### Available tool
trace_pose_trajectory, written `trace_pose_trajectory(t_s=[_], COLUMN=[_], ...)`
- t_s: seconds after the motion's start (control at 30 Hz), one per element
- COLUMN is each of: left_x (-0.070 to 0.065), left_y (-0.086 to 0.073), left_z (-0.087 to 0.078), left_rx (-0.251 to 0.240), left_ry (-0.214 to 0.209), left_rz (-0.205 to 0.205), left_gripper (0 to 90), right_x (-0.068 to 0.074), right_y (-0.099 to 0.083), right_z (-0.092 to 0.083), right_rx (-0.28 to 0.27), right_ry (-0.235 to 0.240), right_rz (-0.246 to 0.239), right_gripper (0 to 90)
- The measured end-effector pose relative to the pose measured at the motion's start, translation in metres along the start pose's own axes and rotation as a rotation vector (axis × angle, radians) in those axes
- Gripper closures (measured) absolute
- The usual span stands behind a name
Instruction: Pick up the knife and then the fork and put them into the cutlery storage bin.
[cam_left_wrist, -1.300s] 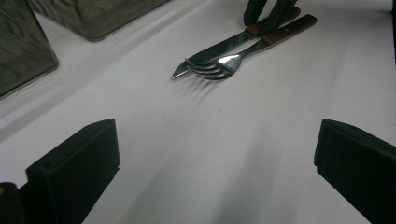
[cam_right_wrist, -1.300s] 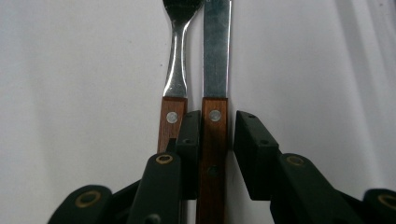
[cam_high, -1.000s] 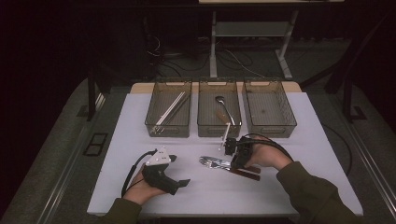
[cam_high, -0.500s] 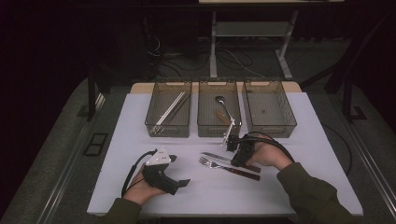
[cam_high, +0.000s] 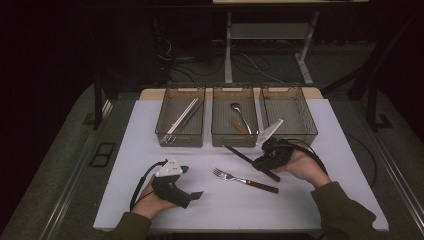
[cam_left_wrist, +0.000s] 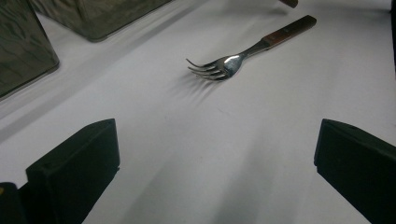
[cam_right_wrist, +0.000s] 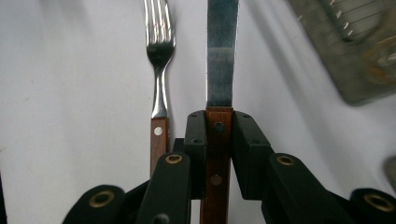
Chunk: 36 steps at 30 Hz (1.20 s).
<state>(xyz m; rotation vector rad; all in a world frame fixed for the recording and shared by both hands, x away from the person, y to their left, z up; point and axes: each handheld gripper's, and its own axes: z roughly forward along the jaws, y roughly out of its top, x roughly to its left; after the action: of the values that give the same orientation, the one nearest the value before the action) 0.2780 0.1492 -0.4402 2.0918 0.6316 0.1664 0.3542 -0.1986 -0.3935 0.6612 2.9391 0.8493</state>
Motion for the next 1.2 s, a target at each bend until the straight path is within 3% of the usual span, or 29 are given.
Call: trace_pose_trajectory(t_s=[0.1, 0.47, 0.67, 0.9, 1.2], left_x=[0.0, 0.001, 0.001, 0.001, 0.001], left_y=[0.0, -0.001, -0.001, -0.001, -0.001], left_z=[0.0, -0.002, -0.001, -0.001, 0.0], left_rx=[-0.003, -0.003, 0.0, 0.002, 0.001], left_ry=[0.0, 0.002, 0.001, 0.001, -0.002], left_rz=[-0.002, 0.001, 0.006, 0.006, 0.002], left_gripper=[0.0, 0.0, 0.0, 0.0, 0.0], right_x=[-0.001, -0.013, -0.021, -0.032, -0.05], right_y=[-0.009, -0.029, -0.037, -0.051, -0.065], right_z=[-0.008, -0.037, -0.055, -0.076, -0.105], right_rx=[-0.08, -0.279, -0.385, -0.479, -0.575], right_ry=[-0.004, -0.022, -0.061, -0.123, -0.239], right_rz=[0.012, 0.096, 0.151, 0.221, 0.306], right_gripper=[76.9, 76.9, 76.9, 76.9, 76.9])
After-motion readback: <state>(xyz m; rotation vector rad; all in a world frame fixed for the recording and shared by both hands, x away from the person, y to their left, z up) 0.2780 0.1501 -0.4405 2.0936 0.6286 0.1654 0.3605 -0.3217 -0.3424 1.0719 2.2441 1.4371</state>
